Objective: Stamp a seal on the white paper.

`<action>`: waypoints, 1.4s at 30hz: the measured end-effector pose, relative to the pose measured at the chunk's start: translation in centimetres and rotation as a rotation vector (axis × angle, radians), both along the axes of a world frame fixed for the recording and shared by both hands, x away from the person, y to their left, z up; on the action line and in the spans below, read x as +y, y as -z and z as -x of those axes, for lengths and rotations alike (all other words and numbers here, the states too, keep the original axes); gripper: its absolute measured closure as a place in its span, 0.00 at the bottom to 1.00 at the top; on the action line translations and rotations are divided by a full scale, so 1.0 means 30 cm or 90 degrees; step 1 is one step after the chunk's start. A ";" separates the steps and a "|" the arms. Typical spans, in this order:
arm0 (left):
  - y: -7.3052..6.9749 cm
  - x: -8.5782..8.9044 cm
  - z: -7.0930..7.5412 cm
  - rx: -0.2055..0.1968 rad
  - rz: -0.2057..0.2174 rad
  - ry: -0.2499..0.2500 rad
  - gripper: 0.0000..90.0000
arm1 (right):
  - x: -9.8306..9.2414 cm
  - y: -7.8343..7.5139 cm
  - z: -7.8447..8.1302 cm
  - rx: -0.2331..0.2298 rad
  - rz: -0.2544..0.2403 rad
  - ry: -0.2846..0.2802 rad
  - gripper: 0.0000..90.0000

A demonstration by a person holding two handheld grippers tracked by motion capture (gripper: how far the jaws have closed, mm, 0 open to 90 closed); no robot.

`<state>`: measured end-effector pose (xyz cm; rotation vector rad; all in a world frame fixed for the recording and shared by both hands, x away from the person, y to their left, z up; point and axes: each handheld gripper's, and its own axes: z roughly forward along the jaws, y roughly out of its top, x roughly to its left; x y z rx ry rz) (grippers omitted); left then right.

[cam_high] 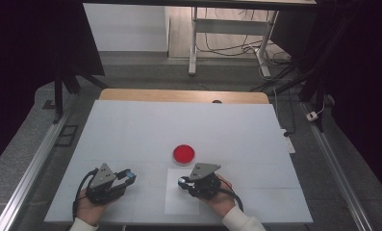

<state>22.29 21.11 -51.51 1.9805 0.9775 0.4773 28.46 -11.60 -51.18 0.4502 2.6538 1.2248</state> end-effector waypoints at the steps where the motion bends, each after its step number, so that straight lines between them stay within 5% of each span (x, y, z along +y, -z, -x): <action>1: 0.000 0.000 0.000 0.000 0.000 0.000 0.72 | -0.001 0.000 -0.001 0.000 0.001 0.000 0.84; 24: 0.001 0.002 -0.002 0.000 0.000 0.001 0.72 | 0.001 -0.003 -0.004 0.012 0.004 0.007 0.84; 42: 0.000 0.004 0.000 0.001 0.000 0.000 0.72 | 0.015 -0.006 -0.006 0.021 0.048 0.012 0.84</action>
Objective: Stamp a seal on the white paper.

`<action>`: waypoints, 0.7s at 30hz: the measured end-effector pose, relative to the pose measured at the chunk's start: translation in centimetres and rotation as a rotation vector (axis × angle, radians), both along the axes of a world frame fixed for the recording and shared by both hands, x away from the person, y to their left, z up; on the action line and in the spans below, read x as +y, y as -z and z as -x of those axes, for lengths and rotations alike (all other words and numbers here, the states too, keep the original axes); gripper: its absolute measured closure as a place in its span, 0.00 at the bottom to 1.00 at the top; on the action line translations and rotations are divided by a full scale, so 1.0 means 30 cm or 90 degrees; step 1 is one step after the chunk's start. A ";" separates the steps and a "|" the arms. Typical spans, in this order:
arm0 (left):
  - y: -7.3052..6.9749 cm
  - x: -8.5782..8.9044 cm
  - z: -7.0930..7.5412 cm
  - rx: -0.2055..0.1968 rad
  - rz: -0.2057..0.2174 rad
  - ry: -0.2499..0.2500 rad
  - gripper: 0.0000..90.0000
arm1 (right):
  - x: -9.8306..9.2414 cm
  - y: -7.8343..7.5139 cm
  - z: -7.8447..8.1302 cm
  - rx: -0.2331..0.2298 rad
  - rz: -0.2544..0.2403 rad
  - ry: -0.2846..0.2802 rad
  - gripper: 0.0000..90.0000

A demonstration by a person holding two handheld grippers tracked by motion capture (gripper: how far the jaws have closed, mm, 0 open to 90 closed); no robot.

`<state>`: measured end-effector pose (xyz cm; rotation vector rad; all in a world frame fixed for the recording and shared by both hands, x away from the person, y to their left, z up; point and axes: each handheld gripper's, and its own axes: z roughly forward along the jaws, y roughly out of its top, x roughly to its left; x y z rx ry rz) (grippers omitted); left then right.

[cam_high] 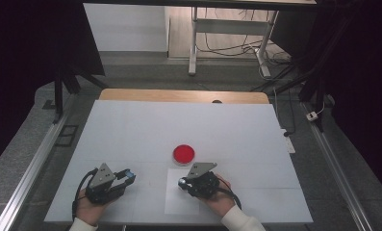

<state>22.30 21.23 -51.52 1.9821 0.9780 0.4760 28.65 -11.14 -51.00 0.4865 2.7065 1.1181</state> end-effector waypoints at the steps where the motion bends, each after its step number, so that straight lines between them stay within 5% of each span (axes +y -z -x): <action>1: 0.000 0.000 0.000 0.000 0.000 0.000 0.72 | 0.000 0.000 0.000 0.000 0.000 0.000 0.84; 21: -0.002 0.000 0.003 -0.001 0.003 -0.003 0.72 | 0.004 0.002 0.003 0.000 0.007 0.003 0.85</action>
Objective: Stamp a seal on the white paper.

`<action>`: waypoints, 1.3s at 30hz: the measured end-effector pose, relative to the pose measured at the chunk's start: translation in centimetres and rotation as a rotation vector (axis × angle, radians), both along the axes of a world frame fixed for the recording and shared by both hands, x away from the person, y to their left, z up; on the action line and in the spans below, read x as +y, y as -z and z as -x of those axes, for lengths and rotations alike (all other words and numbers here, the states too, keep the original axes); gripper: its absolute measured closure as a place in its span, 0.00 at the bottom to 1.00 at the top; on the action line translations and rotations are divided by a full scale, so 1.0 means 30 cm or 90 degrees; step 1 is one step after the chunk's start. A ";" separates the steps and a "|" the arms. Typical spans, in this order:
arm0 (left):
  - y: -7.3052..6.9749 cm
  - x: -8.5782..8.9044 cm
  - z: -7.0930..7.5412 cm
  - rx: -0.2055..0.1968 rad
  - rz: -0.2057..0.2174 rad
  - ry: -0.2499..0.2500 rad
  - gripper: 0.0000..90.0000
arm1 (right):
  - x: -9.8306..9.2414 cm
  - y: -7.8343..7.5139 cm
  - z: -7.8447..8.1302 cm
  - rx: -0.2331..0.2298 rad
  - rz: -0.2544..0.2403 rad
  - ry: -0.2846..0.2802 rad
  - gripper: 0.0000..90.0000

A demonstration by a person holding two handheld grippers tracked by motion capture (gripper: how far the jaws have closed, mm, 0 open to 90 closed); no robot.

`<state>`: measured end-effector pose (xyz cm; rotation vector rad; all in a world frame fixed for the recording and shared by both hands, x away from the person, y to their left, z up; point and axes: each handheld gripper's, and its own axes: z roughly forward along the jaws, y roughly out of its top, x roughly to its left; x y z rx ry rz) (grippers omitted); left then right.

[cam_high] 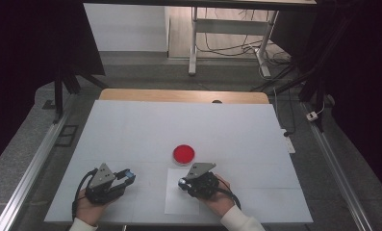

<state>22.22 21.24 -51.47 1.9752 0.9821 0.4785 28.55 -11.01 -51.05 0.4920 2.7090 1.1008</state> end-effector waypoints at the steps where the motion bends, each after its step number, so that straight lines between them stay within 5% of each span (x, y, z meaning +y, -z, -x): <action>1: 0.000 0.000 0.000 0.000 0.000 0.000 0.72 | 0.000 0.000 -0.001 0.001 0.000 0.000 0.85; 39: 0.000 0.004 -0.002 0.000 -0.002 -0.002 0.72 | -0.001 -0.010 0.011 -0.010 -0.020 0.000 0.84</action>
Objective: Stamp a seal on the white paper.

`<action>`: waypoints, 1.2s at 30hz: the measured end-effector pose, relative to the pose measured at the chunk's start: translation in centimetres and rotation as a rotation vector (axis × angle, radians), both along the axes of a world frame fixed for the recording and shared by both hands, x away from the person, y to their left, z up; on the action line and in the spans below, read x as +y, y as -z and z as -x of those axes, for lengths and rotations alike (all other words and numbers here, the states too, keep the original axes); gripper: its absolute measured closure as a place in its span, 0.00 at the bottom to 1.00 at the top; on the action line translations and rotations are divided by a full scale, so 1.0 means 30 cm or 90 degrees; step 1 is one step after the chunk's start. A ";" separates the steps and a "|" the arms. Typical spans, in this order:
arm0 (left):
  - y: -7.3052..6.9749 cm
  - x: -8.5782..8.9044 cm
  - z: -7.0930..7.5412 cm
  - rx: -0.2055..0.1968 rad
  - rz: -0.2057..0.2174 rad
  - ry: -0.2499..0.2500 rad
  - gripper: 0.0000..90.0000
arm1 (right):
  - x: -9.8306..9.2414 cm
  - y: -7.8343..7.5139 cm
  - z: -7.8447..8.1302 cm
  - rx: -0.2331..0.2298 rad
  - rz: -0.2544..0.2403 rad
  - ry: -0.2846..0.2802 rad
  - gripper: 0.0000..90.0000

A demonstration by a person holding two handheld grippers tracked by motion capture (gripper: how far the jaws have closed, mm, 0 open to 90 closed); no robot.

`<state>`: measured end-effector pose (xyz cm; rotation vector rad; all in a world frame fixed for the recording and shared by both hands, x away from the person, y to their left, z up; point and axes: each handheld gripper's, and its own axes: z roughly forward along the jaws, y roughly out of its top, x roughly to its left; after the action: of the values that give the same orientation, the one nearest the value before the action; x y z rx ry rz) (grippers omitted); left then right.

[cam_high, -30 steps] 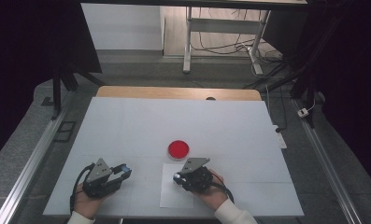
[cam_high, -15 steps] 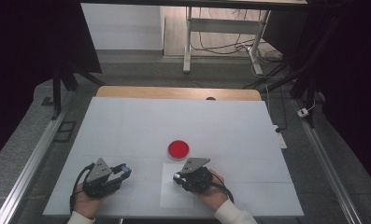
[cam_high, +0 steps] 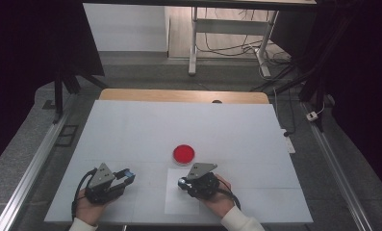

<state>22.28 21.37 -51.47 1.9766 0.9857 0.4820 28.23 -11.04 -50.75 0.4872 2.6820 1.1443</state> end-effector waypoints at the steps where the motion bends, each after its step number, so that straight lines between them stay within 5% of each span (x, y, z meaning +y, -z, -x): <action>1: 0.000 0.000 0.000 0.000 0.000 0.000 0.72 | 0.000 -0.001 0.001 -0.004 0.003 -0.001 0.84; 20: 0.000 0.002 0.000 -0.001 0.002 -0.002 0.72 | -0.036 -0.041 0.000 -0.014 -0.053 0.027 0.84; 36: 0.003 -0.002 -0.002 0.002 0.000 0.002 0.72 | -0.146 -0.131 -0.033 -0.004 -0.203 0.106 0.84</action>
<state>22.34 21.30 -51.55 1.9783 0.9847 0.4782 29.21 -15.42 -46.82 0.7384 2.4056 1.5245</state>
